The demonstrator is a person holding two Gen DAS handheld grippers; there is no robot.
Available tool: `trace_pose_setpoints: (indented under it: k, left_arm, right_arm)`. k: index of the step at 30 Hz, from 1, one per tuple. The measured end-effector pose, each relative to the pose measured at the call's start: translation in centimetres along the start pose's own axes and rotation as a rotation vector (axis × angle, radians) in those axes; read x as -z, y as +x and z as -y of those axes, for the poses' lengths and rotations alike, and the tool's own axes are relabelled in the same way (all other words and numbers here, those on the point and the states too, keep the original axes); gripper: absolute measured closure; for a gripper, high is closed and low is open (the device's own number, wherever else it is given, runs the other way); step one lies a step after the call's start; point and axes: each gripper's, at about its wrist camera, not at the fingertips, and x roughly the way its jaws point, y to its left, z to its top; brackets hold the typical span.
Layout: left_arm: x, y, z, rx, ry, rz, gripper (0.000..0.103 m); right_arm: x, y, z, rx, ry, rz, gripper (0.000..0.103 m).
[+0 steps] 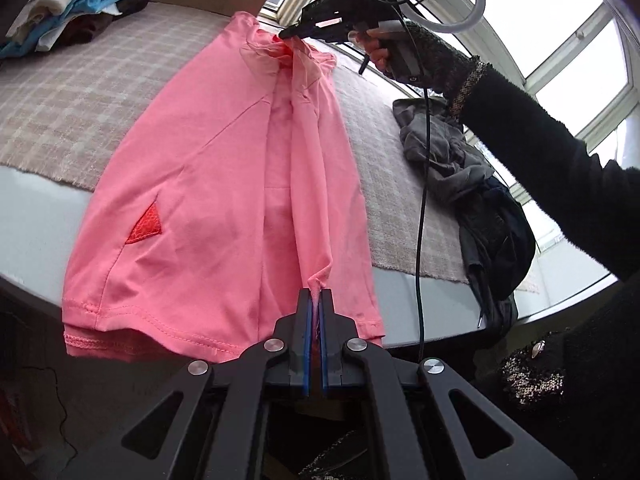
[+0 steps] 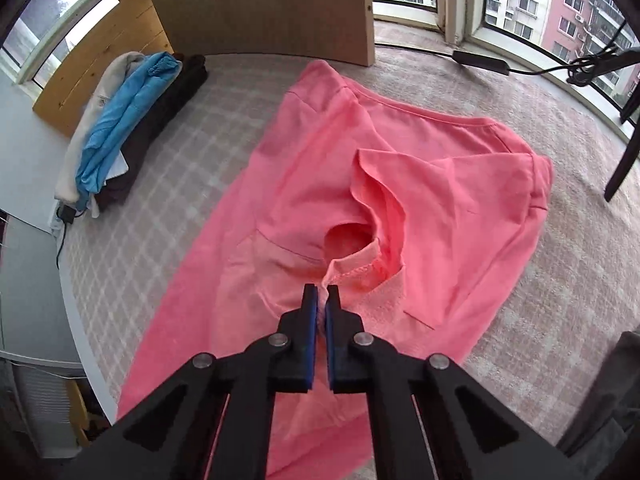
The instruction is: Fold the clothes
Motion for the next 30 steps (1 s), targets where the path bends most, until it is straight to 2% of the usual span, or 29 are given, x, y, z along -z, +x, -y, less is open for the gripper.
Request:
trace_pose_setpoints:
  k: [1, 3, 5, 6, 9, 11, 14, 16, 18, 21, 24, 28, 30]
  left_arm:
    - [0.1, 0.1, -0.3, -0.007, -0.014, -0.005, 0.101]
    - [0.1, 0.0, -0.5, -0.007, -0.015, -0.014, 0.101]
    - [0.0, -0.2, -0.3, -0.013, 0.002, -0.02, 0.101]
    - [-0.1, -0.3, -0.2, -0.017, 0.013, -0.021, 0.101]
    - [-0.2, -0.5, -0.6, -0.005, 0.008, -0.028, 0.1]
    - [-0.4, -0.5, -0.9, -0.007, 0.015, -0.042, 0.1]
    - [-0.7, -0.6, -1.2, -0.03, 0.047, -0.07, 0.1]
    - [-0.6, -0.6, -1.3, -0.079, 0.089, -0.119, 0.096]
    - [-0.6, -1.2, -1.8, -0.083, 0.108, -0.156, 0.093]
    - [-1.8, -3.1, -2.3, -0.093, 0.147, -0.138, 0.093]
    - [-5.5, -3.6, -1.9, -0.074, 0.212, -0.111, 0.081]
    - [-11.5, -1.3, 1.1, -0.074, 0.374, -0.074, 0.077]
    - [-13.8, 1.4, 2.6, -0.075, 0.428, -0.09, 0.071]
  right_arm:
    - [-0.4, 0.4, -0.7, -0.016, -0.004, -0.009, 0.097]
    - [-1.2, 1.2, -2.0, -0.049, -0.013, -0.026, 0.085]
    - [0.3, -0.8, -1.8, -0.045, -0.022, 0.032, 0.081]
    - [1.4, -2.2, -1.4, -0.048, -0.029, 0.07, 0.076]
    - [7.4, -6.2, -0.9, -0.052, -0.012, 0.126, 0.069]
    - [12.7, -7.0, -1.2, -0.078, 0.015, 0.096, 0.067]
    - [21.0, -6.0, -3.1, -0.099, 0.032, 0.021, 0.067]
    - [25.3, -5.0, -5.1, -0.089, 0.032, 0.004, 0.067]
    - [28.9, -4.3, -7.0, -0.08, 0.029, -0.001, 0.067]
    - [31.3, -3.7, -9.3, -0.039, 0.016, 0.011, 0.067]
    - [32.5, -3.4, -10.2, -0.043, 0.021, 0.025, 0.067]
    - [33.6, -3.1, -10.4, -0.052, 0.035, 0.043, 0.067]
    - [33.7, -3.0, -10.5, -0.049, 0.042, 0.05, 0.068]
